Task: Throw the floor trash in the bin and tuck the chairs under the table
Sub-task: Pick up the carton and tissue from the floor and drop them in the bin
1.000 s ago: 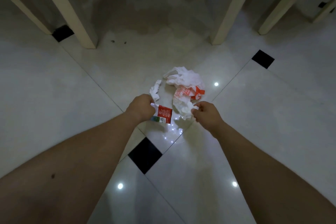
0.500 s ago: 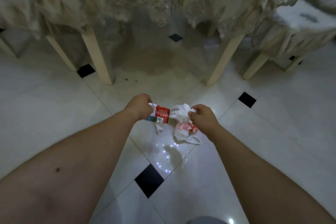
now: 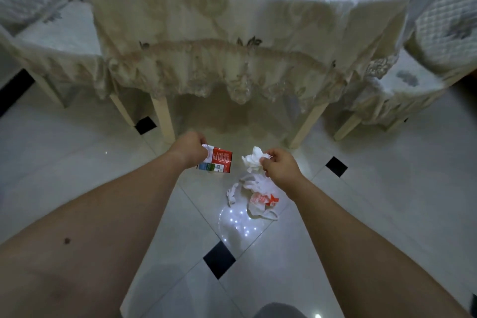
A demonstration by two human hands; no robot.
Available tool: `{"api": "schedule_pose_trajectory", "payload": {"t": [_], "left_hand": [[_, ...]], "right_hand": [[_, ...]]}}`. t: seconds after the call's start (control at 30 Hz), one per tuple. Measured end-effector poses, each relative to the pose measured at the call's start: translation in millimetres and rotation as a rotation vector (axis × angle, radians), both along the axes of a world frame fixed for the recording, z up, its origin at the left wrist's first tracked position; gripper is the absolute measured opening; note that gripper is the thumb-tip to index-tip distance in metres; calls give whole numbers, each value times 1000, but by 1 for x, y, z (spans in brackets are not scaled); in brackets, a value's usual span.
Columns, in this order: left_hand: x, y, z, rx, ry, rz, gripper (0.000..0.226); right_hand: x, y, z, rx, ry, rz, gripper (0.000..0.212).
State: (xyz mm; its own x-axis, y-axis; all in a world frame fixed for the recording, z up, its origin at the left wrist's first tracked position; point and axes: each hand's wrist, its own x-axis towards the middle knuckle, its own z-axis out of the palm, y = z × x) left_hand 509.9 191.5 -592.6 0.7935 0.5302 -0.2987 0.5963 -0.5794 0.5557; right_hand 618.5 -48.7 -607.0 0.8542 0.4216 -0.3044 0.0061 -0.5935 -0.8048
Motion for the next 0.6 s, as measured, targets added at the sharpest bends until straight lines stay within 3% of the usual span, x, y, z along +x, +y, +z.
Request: {"api": "schedule_pose_trajectory", "payload": {"t": [0.23,0.6], "left_hand": [[-42,31,137,3,5,40,18],[-123,105,353,-27,-63,214,17]], "right_hand": [[-28,34,136,-8,57,50,21],[-82,141,343,52,21,251,11]]}}
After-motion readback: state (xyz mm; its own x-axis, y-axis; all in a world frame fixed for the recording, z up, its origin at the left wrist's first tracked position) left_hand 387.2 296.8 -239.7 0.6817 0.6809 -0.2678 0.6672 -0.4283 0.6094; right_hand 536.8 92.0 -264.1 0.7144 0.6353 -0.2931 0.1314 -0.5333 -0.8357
